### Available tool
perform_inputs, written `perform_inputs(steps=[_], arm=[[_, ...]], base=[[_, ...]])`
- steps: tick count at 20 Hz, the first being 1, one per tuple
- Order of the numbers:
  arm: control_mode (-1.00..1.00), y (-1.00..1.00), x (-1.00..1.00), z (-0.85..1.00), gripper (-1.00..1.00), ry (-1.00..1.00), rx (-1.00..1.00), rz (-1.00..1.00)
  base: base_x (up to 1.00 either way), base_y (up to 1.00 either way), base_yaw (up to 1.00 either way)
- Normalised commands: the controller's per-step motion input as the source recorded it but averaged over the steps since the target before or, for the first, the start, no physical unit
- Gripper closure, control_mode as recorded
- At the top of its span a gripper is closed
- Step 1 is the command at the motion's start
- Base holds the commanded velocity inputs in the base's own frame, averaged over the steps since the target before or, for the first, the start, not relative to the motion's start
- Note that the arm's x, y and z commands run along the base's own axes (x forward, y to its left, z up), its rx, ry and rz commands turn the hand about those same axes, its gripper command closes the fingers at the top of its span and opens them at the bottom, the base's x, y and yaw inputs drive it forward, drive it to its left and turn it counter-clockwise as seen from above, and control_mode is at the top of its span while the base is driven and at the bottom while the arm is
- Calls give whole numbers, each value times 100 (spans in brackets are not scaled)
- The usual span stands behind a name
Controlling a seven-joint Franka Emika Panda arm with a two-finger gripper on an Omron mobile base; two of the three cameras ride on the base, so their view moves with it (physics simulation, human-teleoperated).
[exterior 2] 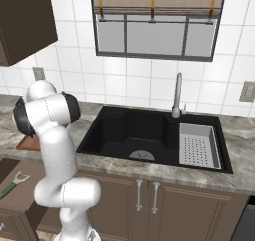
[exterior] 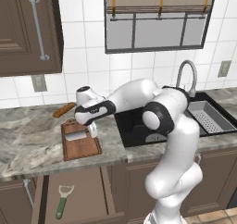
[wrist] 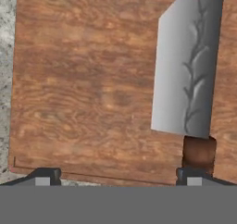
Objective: Open the drawer on the left and place the cutting tools on the cutting board.
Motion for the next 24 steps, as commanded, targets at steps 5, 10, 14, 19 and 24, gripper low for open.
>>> perform_inputs(steps=[5, 10, 14, 19, 24], arm=[[-100, -1, -75, 0, -100, 0, 3, -1], [-100, -1, -60, 1, -100, 0, 3, 0], [-100, 0, -52, 0, -100, 0, 0, 0], [-100, 0, -40, 0, -100, 0, 0, 0], [-100, 0, -9, 0, -100, 0, 0, 0]], base=[[0, 0, 0], [0, 0, 0], [0, 0, 0], [0, 0, 0], [0, 0, 0]])
